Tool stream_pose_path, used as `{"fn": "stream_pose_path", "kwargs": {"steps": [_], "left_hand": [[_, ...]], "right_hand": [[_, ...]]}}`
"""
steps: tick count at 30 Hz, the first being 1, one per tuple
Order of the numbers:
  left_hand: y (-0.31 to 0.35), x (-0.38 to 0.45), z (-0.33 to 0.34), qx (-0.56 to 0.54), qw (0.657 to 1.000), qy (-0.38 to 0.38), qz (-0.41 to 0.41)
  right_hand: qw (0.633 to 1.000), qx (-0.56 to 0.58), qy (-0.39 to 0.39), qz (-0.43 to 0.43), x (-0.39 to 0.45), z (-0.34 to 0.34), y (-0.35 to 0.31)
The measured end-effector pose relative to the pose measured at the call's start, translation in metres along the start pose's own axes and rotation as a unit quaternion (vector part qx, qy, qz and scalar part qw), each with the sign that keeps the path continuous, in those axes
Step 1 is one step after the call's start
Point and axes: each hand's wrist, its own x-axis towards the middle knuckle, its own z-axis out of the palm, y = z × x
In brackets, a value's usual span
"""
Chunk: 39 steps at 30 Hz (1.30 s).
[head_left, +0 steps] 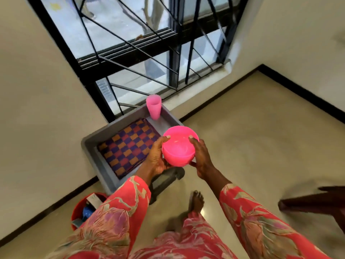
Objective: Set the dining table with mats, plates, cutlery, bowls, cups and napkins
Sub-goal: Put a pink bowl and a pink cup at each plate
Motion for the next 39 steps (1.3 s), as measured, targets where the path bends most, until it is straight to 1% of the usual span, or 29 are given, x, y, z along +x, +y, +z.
{"fn": "stream_pose_path", "kwargs": {"steps": [3, 6, 8, 9, 12, 16, 23, 26, 28, 30, 35, 39], "left_hand": [[-0.020, -0.022, 0.009, 0.046, 0.997, -0.042, -0.046], [-0.040, -0.039, 0.022, 0.128, 0.987, -0.064, -0.068], [-0.052, -0.044, 0.027, 0.151, 0.983, -0.077, -0.069], [-0.061, -0.051, 0.033, 0.167, 0.978, -0.099, -0.073], [-0.089, -0.066, 0.053, 0.211, 0.959, -0.160, -0.101], [-0.125, -0.093, 0.079, 0.275, 0.929, -0.216, -0.117], [-0.205, -0.153, 0.106, 0.310, 0.885, -0.307, -0.160], [-0.251, -0.190, 0.109, 0.330, 0.865, -0.337, -0.170], [-0.280, -0.217, 0.108, 0.329, 0.857, -0.353, -0.180], [-0.313, -0.248, 0.107, 0.332, 0.847, -0.369, -0.191], [-0.388, -0.320, 0.098, 0.367, 0.808, -0.411, -0.209], [-0.435, -0.371, 0.082, 0.392, 0.779, -0.432, -0.229]], "right_hand": [[0.998, 0.019, 0.053, -0.006, -0.030, -0.021, 0.011], [0.995, 0.041, 0.084, -0.018, -0.061, -0.046, 0.022], [0.995, 0.036, 0.089, -0.025, -0.076, -0.056, 0.028], [0.993, 0.048, 0.106, -0.033, -0.090, -0.068, 0.032], [0.985, 0.069, 0.151, -0.055, -0.125, -0.102, 0.046], [0.973, 0.091, 0.202, -0.070, -0.171, -0.141, 0.065], [0.940, 0.150, 0.291, -0.098, -0.269, -0.193, 0.112], [0.921, 0.169, 0.328, -0.123, -0.323, -0.212, 0.142], [0.908, 0.175, 0.354, -0.142, -0.356, -0.224, 0.160], [0.887, 0.181, 0.392, -0.162, -0.392, -0.237, 0.180], [0.825, 0.198, 0.490, -0.202, -0.479, -0.260, 0.230], [0.792, 0.201, 0.542, -0.197, -0.541, -0.268, 0.267]]}}
